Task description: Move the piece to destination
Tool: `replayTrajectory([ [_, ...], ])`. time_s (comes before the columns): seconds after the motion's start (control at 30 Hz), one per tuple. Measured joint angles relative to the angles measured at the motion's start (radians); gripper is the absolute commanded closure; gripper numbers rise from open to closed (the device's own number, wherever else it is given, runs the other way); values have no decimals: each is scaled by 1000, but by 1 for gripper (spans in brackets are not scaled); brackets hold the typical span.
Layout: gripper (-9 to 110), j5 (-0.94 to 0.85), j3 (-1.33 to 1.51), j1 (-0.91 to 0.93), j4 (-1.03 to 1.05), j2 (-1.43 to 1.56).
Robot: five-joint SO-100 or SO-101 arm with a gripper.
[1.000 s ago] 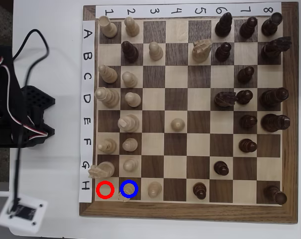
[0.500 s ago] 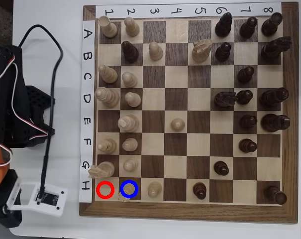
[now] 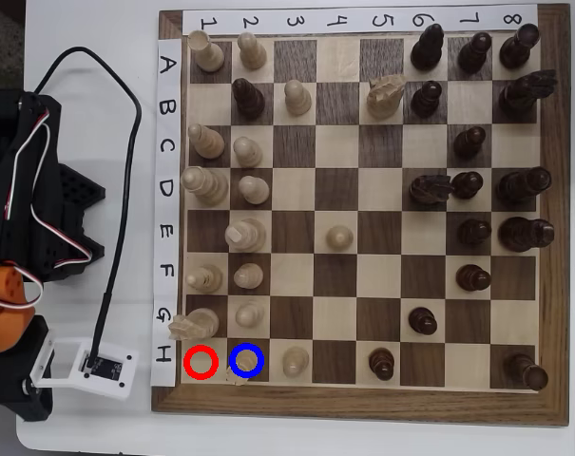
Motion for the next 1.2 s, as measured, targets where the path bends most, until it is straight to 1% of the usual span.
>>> replayTrajectory([
  [0.6, 101, -51, 23, 28, 161, 23],
  [1.2, 101, -51, 23, 28, 163, 23],
])
